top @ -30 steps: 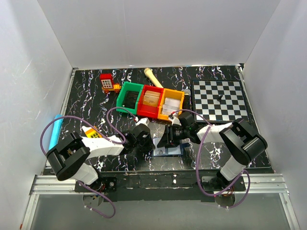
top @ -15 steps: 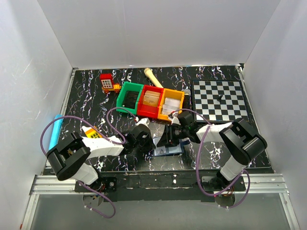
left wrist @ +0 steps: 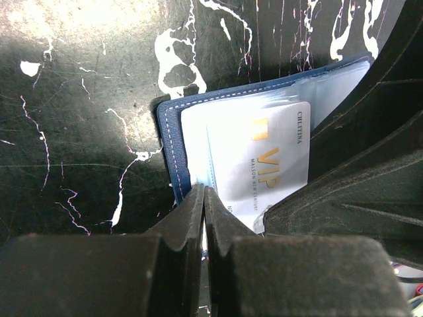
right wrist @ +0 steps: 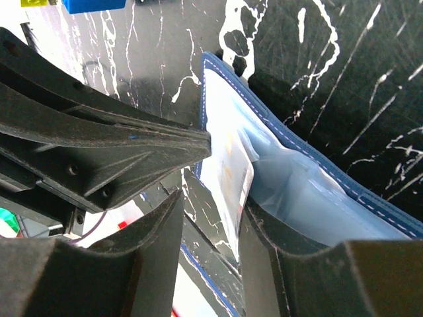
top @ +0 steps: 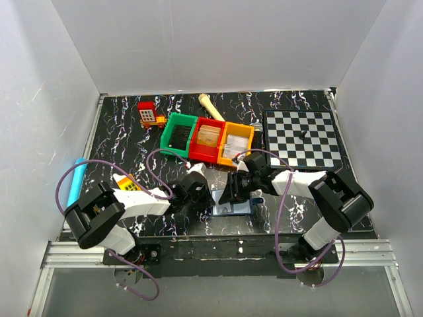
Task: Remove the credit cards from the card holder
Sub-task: Remove the credit card from the card holder.
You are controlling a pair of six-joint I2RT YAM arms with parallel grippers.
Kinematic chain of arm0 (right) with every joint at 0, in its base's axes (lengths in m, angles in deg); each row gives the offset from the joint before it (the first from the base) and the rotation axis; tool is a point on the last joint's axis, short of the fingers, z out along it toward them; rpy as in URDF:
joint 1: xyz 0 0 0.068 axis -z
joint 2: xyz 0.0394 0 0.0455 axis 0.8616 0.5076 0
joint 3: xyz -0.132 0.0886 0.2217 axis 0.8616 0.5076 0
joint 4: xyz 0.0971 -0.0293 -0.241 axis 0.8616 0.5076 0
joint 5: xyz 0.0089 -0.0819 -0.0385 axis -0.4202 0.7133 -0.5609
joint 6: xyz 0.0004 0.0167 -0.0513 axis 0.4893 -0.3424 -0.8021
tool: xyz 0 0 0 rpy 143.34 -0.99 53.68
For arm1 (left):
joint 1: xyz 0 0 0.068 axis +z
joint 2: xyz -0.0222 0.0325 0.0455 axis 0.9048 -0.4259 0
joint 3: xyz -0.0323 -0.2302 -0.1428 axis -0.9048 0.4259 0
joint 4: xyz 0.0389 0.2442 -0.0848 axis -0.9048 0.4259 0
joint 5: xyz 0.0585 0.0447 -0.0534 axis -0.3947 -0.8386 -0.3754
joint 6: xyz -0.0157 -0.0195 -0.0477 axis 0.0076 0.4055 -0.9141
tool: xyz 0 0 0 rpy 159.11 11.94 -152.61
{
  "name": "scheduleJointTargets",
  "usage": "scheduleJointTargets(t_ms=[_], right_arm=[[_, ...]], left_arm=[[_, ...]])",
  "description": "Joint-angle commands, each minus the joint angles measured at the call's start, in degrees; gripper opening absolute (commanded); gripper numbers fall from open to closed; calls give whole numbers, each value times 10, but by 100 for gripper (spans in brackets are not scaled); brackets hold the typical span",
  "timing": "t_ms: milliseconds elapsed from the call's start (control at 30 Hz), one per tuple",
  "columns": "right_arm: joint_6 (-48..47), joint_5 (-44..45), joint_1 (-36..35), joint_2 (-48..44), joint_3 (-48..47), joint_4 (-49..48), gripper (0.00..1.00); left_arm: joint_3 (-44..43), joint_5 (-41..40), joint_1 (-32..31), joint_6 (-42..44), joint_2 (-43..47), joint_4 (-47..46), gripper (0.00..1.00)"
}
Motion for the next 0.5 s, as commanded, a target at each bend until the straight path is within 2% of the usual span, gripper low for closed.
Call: scheduleJointTargets(t_ms=[0,467], right_arm=[[-17,6,-4,-25,-22,30,44],[-25,18,-2,-54,-25,59,43]], left_arm=[[16,-7,-2,2,-3,33,0],[4,-7,-2,0,-28,52,0]])
